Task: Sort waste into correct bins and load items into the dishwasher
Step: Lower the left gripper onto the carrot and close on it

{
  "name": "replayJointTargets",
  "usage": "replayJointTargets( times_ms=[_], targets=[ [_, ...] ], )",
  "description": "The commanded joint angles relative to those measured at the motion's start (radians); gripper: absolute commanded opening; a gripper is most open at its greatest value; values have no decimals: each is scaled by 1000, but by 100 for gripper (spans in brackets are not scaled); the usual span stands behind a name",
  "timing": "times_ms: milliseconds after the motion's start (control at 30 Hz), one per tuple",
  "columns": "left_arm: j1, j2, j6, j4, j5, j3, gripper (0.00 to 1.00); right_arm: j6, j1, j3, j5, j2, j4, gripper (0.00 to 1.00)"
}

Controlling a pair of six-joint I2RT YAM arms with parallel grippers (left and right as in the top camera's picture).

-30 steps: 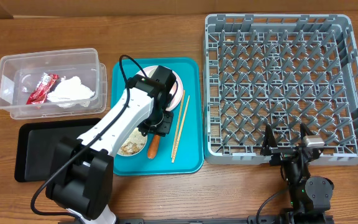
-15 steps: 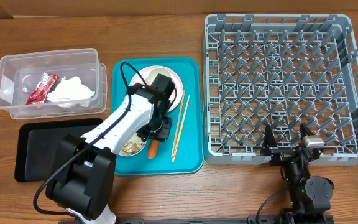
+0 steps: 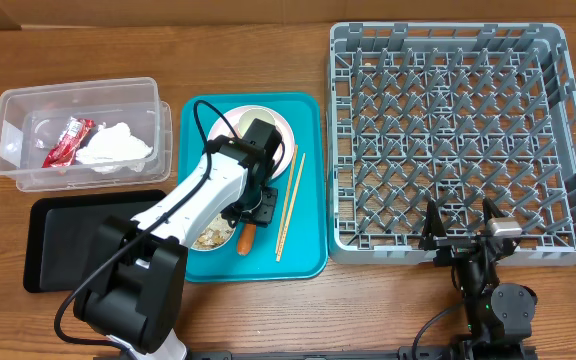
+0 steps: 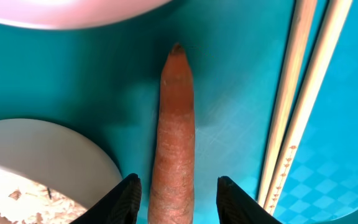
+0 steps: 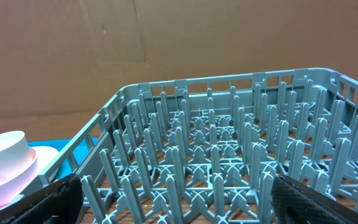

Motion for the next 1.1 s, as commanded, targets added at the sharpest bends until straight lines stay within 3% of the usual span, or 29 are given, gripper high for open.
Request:
replayJointTargets(
  times_ms=[0, 1067],
  targets=[
    [-10, 5, -21, 6, 1, -24, 42, -1, -6, -11, -2, -12, 8, 100],
    [-14, 5, -31, 122, 2, -122, 47, -1, -6, -11, -2, -12, 8, 100]
  ],
)
